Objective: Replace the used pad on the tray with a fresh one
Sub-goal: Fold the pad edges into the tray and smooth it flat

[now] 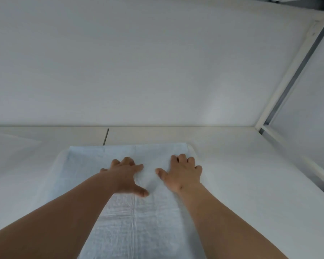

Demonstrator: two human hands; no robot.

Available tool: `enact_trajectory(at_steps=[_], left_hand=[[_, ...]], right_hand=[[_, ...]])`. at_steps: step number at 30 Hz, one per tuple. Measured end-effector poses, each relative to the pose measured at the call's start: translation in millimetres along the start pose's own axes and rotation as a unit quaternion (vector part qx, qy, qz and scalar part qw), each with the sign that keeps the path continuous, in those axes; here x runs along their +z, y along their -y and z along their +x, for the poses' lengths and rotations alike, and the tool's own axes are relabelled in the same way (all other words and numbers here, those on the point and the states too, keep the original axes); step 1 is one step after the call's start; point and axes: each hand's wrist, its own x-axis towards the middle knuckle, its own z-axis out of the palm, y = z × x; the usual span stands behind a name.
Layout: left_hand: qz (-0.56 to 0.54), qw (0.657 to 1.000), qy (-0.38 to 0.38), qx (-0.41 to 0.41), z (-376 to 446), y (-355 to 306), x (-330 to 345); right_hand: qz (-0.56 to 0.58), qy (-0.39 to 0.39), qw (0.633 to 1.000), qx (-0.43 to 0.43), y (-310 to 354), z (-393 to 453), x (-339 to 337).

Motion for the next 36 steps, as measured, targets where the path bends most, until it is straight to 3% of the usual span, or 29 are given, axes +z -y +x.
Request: enact_trajectory(at_steps=[5, 10, 18, 23, 27, 36], left_hand=[[-0.020, 0.998, -0.049, -0.021, 8.7, 4.0, 0.2], [-0.052, 0.997, -0.057, -0.011, 20.3, 13.9, -0.3], [-0.028, 0.998, -0.042, -0.043, 30.4, 26.1, -0.9], [-0.018, 0.998, -0.045, -0.049, 25.8, 29.9, 1.3], [-0.017, 0.998, -0.028, -0.059, 23.0, 45.4, -1.3], [-0.043, 0.987, -0.074, -0.134, 21.0, 111.9, -0.8]], right_hand=[[-0.042, 0.013, 0.998, -0.052, -1.7, 6.9, -6.7], [-0.032, 0.049, 0.982, -0.180, 17.4, 24.2, -9.1], [0.009, 0.078, 0.988, -0.134, 12.8, 34.8, 5.3], [0.038, 0.016, 0.995, -0.089, -4.7, 39.8, 10.4], [0.071, 0.023, 0.996, -0.057, -8.0, 42.1, 10.6], [0.061, 0.026, 0.997, -0.034, -4.0, 40.1, 11.5]])
